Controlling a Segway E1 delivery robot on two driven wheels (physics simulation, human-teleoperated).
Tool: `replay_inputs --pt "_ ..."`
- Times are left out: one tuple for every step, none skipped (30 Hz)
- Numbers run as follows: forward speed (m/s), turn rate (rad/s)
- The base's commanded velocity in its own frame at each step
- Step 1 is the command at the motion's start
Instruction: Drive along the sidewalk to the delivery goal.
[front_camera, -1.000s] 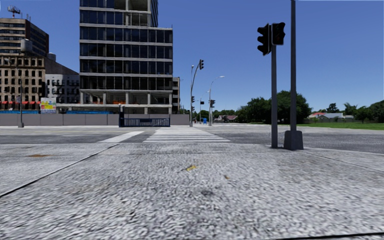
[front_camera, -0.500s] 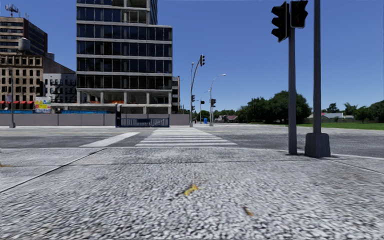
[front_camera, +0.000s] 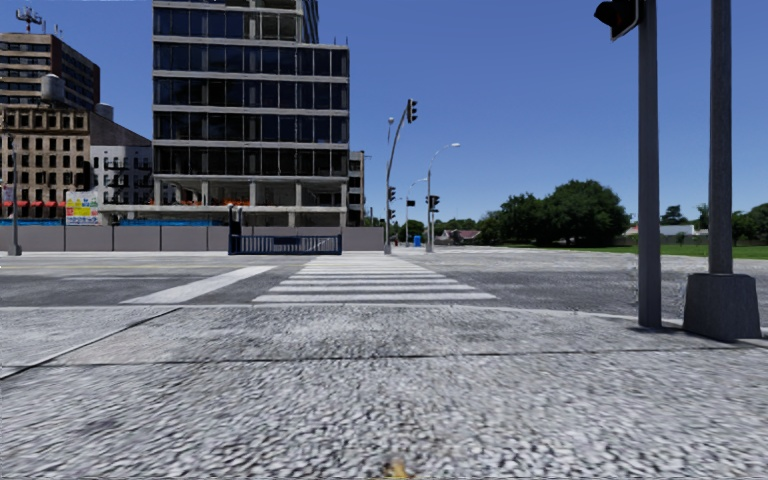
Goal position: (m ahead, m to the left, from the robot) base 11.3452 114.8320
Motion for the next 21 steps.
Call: replay_inputs --pt "2.00 0.13" --pt "2.00 0.11" --pt "2.00 0.00" --pt "2.00 0.00" --pt "2.00 0.00" --pt "2.00 0.00" --pt "2.00 0.00" --pt "2.00 0.00" --pt "2.00 0.00" --pt "2.00 0.00" --pt "2.00 0.00" --pt "2.00 0.00" --pt "2.00 0.00" --pt "2.00 0.00" --pt "2.00 0.00" --pt "2.00 0.00" --pt "2.00 0.00" --pt "2.00 0.00" --pt "2.00 0.00" --pt "2.00 0.00" --pt "2.00 0.00"
